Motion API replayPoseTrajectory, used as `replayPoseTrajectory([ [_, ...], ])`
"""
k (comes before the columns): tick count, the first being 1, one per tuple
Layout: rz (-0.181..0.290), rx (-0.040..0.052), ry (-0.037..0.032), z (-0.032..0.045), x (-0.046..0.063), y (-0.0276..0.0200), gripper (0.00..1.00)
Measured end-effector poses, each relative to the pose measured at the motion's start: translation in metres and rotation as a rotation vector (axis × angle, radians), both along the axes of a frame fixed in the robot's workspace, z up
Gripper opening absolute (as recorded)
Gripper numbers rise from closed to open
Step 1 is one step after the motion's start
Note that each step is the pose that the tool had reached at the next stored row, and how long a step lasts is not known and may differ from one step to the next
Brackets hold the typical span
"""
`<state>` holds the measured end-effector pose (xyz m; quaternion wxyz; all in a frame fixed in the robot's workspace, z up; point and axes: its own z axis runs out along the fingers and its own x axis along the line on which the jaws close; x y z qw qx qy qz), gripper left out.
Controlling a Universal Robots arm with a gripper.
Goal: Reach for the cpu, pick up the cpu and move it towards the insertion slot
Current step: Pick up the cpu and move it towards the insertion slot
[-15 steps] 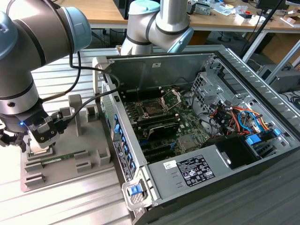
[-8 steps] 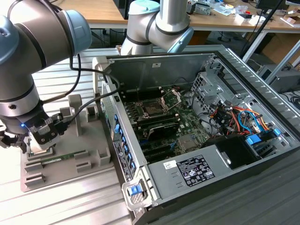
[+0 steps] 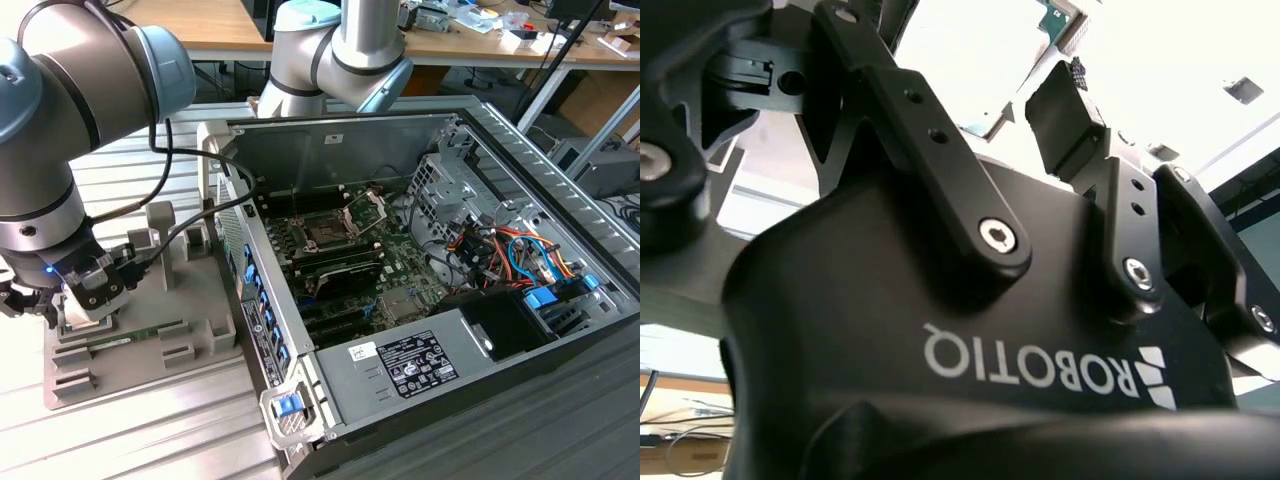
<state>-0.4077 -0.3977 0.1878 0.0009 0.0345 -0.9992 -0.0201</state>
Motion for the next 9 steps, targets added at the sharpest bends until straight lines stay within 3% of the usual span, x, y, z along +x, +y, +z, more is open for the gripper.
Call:
replayPoseTrajectory([
  [6, 0.000, 0.0002, 0.0000, 0.0000, 0.0000, 0.0000, 0.71],
  [9, 0.000, 0.0004, 0.0006, 0.0001, -0.0001, 0.0000, 0.57],
])
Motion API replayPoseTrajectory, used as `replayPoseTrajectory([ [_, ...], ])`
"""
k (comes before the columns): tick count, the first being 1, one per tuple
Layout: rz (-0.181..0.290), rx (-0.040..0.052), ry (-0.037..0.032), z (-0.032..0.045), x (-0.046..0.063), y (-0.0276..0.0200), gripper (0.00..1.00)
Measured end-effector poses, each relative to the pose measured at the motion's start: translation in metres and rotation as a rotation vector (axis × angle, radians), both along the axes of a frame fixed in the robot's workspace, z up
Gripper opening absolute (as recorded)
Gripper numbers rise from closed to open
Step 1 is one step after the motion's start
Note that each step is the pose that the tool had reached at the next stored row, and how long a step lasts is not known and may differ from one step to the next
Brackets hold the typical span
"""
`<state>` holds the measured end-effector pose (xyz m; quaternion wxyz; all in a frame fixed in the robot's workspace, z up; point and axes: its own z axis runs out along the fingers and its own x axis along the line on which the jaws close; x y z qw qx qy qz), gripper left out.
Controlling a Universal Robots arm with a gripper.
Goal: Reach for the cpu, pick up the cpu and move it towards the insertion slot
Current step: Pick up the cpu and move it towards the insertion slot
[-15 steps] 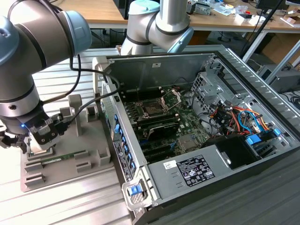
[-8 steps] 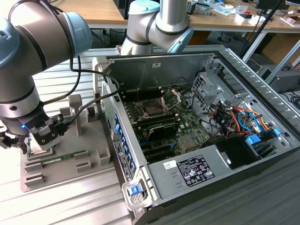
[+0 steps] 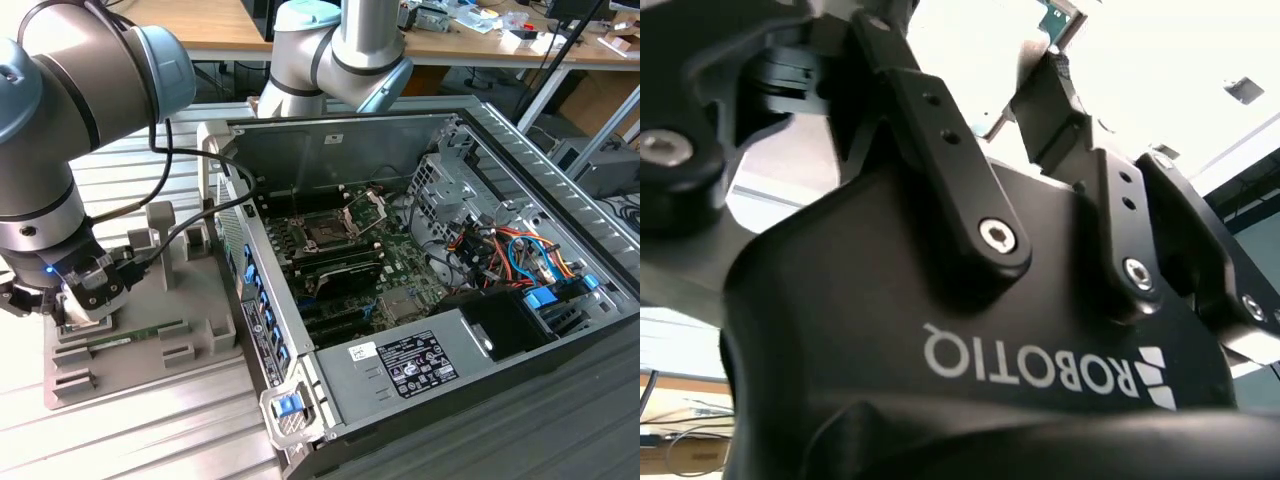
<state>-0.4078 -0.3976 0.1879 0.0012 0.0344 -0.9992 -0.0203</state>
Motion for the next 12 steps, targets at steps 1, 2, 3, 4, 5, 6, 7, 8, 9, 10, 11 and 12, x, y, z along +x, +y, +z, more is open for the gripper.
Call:
replayPoseTrajectory([
  [1, 0.000, -0.0001, -0.0003, 0.0000, 0.0000, 0.0000, 0.55],
  [2, 0.000, -0.0001, -0.0004, 0.0000, 0.0000, 0.0000, 0.55],
  [3, 0.000, -0.0001, -0.0004, 0.0000, 0.0000, 0.0000, 0.55],
  [4, 0.000, 0.0000, -0.0004, 0.0000, 0.0001, 0.0000, 0.55],
  [5, 0.000, 0.0000, -0.0005, -0.0001, 0.0001, 0.0000, 0.55],
  [6, 0.000, 0.0005, -0.0006, -0.0001, 0.0001, 0.0000, 0.55],
  [7, 0.000, 0.0009, -0.0006, -0.0001, 0.0001, 0.0000, 0.55],
  [8, 0.000, 0.0009, -0.0007, 0.0000, 0.0001, 0.0000, 0.55],
  [9, 0.000, 0.0010, -0.0007, 0.0001, 0.0001, 0.0000, 0.55],
  [10, 0.000, 0.0010, -0.0007, 0.0003, 0.0001, 0.0000, 0.55],
  [11, 0.000, 0.0010, -0.0006, 0.0005, 0.0001, 0.0000, 0.55],
  [12, 0.000, 0.0009, -0.0006, 0.0009, 0.0001, 0.0000, 0.55],
])
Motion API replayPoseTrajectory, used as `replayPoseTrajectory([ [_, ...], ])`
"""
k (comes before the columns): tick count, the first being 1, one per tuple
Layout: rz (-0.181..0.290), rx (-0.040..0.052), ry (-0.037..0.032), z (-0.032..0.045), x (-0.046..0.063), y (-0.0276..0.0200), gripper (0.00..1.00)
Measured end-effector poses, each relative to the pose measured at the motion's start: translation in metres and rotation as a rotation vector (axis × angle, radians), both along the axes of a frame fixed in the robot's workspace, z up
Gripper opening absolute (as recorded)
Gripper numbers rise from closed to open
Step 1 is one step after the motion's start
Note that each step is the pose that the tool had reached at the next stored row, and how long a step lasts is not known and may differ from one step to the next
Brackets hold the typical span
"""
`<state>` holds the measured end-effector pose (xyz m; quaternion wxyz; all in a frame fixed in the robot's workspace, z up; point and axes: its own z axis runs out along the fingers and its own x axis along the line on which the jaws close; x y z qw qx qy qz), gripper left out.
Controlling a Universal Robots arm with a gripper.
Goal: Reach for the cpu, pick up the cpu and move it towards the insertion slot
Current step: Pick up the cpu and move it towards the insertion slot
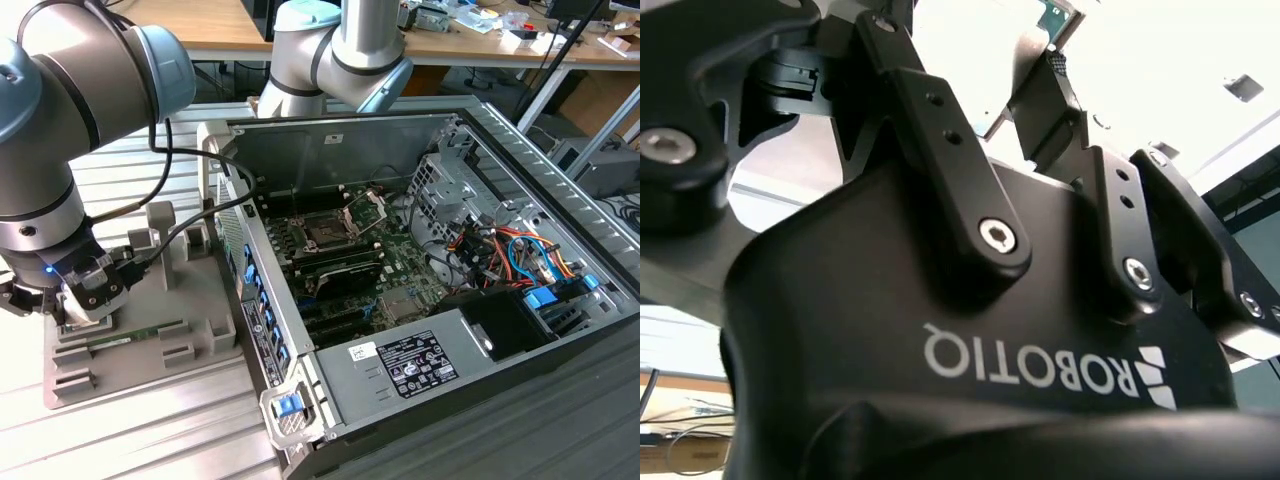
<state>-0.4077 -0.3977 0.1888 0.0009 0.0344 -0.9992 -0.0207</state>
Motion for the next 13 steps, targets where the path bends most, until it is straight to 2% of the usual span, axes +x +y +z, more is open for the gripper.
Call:
replayPoseTrajectory([
  [13, 0.000, 0.0000, -0.0001, 0.0041, 0.0000, 0.0000, 0.55],
])
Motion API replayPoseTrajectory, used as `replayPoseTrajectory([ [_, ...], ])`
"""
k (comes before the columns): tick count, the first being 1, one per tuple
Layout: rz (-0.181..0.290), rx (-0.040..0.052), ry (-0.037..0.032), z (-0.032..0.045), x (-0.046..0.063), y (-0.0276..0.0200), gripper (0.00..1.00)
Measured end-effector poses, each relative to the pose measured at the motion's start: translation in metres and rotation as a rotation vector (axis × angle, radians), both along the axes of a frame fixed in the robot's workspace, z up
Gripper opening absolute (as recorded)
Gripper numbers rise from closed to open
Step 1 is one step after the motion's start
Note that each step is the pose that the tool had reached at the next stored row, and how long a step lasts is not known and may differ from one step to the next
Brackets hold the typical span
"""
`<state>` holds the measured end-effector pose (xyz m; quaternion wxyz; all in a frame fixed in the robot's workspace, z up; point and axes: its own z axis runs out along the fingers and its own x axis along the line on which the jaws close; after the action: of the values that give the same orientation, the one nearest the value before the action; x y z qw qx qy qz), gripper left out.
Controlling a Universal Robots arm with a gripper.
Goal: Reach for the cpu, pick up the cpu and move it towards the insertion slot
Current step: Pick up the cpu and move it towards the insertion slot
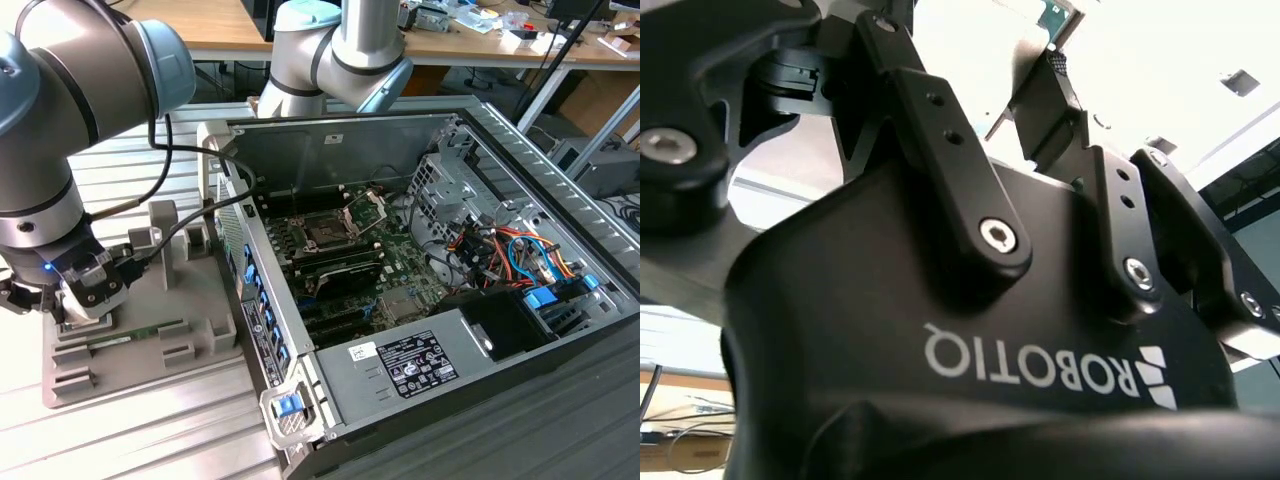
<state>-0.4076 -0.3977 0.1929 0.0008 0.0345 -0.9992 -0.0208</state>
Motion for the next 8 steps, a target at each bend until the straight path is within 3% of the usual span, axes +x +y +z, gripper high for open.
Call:
replayPoseTrajectory([
  [8, 0.000, 0.0000, 0.0000, 0.0029, 0.0000, 0.0000, 0.55],
])
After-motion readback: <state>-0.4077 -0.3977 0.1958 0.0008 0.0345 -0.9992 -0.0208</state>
